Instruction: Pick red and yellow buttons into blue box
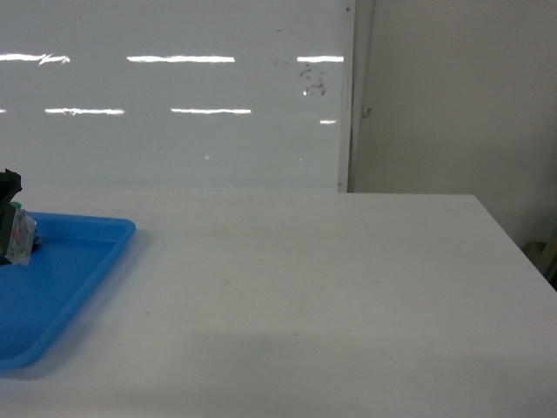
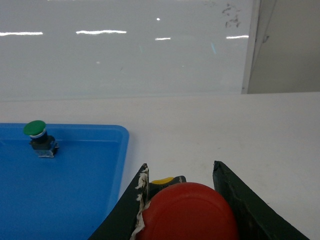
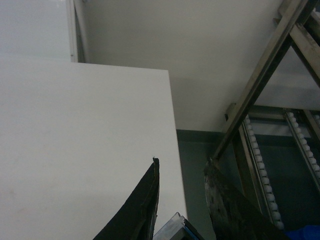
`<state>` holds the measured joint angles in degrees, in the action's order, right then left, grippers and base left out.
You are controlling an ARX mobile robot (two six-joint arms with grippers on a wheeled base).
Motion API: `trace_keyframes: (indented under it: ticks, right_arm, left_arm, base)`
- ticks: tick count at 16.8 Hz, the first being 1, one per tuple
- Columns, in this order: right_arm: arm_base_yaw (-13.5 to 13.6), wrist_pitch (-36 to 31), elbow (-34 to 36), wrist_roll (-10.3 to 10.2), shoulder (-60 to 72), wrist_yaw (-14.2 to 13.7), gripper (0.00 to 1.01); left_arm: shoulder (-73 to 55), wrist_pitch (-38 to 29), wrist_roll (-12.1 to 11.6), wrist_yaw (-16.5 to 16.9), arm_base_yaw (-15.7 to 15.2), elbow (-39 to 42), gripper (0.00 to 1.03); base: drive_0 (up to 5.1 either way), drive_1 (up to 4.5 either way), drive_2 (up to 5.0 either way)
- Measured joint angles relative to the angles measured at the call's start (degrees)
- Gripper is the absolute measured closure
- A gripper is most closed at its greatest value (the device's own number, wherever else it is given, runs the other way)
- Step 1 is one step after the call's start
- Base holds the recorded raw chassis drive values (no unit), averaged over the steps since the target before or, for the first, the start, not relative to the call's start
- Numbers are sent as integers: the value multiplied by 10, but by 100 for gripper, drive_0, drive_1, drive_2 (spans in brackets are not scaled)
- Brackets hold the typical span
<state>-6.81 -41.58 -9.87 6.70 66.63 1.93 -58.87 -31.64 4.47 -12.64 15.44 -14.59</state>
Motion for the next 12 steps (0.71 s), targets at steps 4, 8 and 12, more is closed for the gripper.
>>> trace_keyframes:
  ticks: [4,8,12]
  right_arm:
    - [0,1,0,0,0,0,75]
    - [0,1,0,0,0,0,75]
    - [0,0,0,0,0,0,75]
  left_arm:
    - [0,0,0,0,0,0,72]
    - [0,0,0,0,0,0,72]
    - [0,1,0,0,0,0,72]
  base:
    - [508,-238,-238]
    - [503,-243,-243]
    - [503,-243,-243]
